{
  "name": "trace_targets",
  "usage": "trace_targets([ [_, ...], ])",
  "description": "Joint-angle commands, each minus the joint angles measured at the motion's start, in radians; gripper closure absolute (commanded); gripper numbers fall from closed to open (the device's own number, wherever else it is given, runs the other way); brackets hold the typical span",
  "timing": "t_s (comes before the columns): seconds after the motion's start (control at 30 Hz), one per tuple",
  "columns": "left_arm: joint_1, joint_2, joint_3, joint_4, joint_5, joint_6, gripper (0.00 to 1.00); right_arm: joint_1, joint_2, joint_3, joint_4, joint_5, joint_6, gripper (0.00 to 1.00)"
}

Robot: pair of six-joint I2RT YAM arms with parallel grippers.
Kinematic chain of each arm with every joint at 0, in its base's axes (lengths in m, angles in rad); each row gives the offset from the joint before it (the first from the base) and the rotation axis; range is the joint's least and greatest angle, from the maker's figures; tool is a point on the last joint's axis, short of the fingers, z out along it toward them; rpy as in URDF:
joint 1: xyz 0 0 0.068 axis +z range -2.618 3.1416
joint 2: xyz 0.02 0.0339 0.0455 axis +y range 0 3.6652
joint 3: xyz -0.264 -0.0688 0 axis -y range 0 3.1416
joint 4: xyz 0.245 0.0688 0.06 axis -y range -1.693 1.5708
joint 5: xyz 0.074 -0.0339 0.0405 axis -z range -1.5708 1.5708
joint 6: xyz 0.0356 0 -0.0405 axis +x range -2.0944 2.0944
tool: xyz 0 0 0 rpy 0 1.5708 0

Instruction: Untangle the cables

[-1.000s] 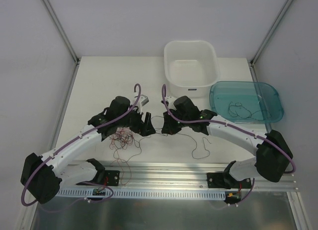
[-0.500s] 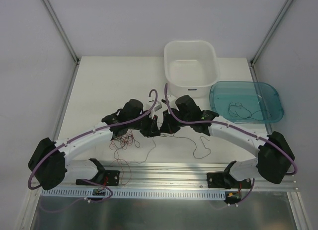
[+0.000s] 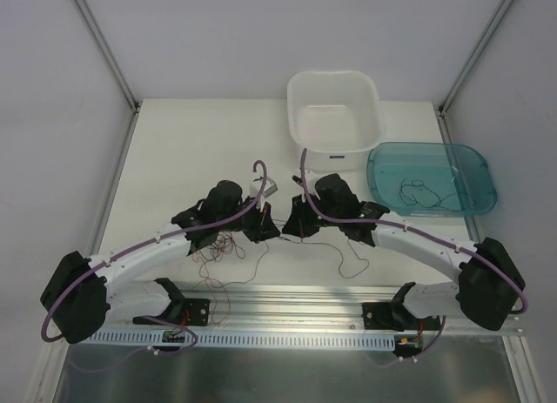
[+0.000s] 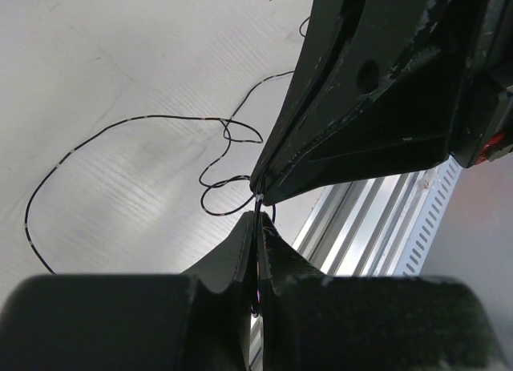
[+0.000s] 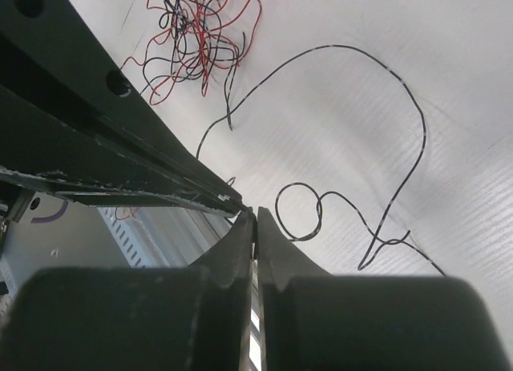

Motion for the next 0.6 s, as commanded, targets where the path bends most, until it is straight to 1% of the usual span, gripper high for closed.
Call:
trace_targets([
  [0.0,0.001,-0.017,-0.015,0.016,0.009,-0.046,1.0,-0.038,-0.058,-0.039,-0.003,0.17,0.045,0.95],
  [0.07,0.001,-0.007,-0.007,0.016,0.002,-0.066,1.0,-0.04,-0.081,-0.051,0.017,0.174,0.051,0.86],
  [0.1,0.001,0.009,-0.001,0.016,-0.007,-0.086,1.0,-0.037,-0.087,-0.057,0.043,0.174,0.063,0.75],
  [0.13,0.0,0.015,0.01,0.017,-0.011,-0.095,1.0,-0.028,-0.093,-0.072,0.055,0.181,0.071,0.73],
  [0.17,0.001,0.023,0.016,0.017,-0.011,-0.105,1.0,-0.02,-0.102,-0.079,0.055,0.191,0.076,0.73],
  [0.2,0.001,0.035,0.023,0.019,-0.005,-0.127,1.0,-0.003,-0.105,-0.086,0.099,0.21,0.08,0.73],
  [0.3,0.001,0.046,0.043,0.025,0.006,-0.164,1.0,0.02,-0.111,-0.114,0.158,0.235,0.097,0.74],
  [0.5,0.001,0.02,0.034,0.025,-0.049,-0.192,1.0,0.048,-0.128,-0.166,0.259,0.263,0.122,0.73],
  [0.57,0.001,0.015,0.025,0.025,-0.078,-0.203,1.0,0.055,-0.144,-0.175,0.264,0.287,0.131,0.73],
])
